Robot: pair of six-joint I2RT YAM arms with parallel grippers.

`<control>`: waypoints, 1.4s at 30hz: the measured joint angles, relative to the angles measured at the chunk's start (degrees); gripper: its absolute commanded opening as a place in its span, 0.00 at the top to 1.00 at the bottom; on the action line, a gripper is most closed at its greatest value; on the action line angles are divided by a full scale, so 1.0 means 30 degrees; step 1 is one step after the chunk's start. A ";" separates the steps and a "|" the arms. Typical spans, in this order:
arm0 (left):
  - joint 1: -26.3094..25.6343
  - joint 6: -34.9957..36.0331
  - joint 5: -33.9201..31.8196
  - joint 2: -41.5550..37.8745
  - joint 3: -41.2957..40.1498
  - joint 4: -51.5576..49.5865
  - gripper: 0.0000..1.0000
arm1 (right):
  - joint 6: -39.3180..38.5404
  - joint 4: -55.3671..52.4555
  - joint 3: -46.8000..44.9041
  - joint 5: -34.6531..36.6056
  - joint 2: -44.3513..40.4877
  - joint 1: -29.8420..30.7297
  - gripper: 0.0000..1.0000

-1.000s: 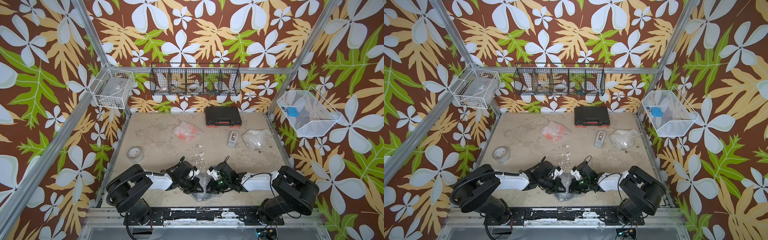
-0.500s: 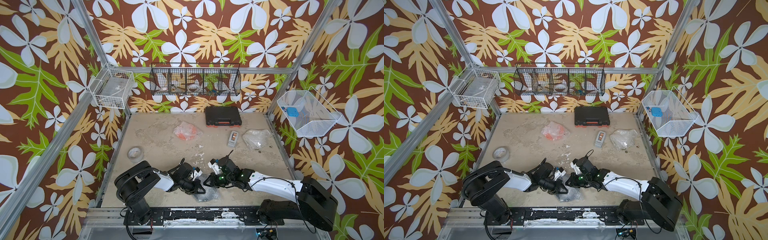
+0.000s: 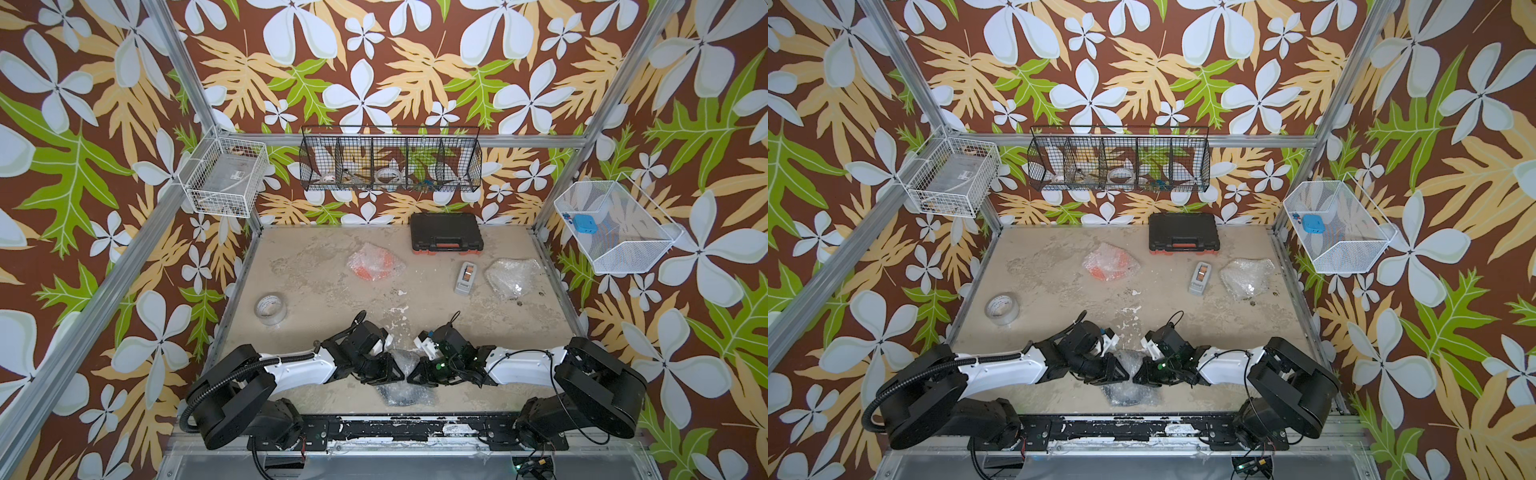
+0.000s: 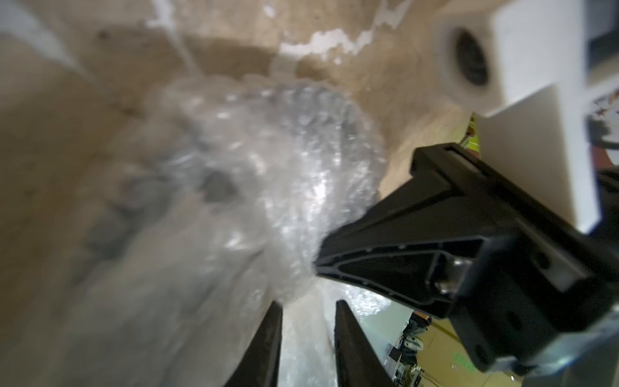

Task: Wrap dinner plates in bubble wrap
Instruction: Wrap the plate in the bubble wrap.

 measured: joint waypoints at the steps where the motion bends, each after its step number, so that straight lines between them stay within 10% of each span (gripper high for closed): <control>1: 0.0262 0.0248 -0.0678 -0.0313 0.1399 -0.1545 0.62 | -0.0204 -0.0131 0.0095 -0.0007 0.0044 0.0007 1.00; 12: 0.0583 0.3672 -0.0459 0.4379 0.4051 -0.2936 0.93 | -0.1180 -0.0860 0.0146 -0.0095 -0.0204 -0.0561 1.00; 30: -0.1479 -0.0539 0.0780 0.1515 -0.2273 0.4386 0.93 | -0.6295 -0.4430 0.5027 -0.0168 0.3177 -0.2018 1.00; 42: -0.0277 -0.0087 -0.1253 -0.0197 0.2987 -0.0474 0.93 | -0.7912 -0.3752 0.3927 0.0685 0.2157 -0.1923 1.00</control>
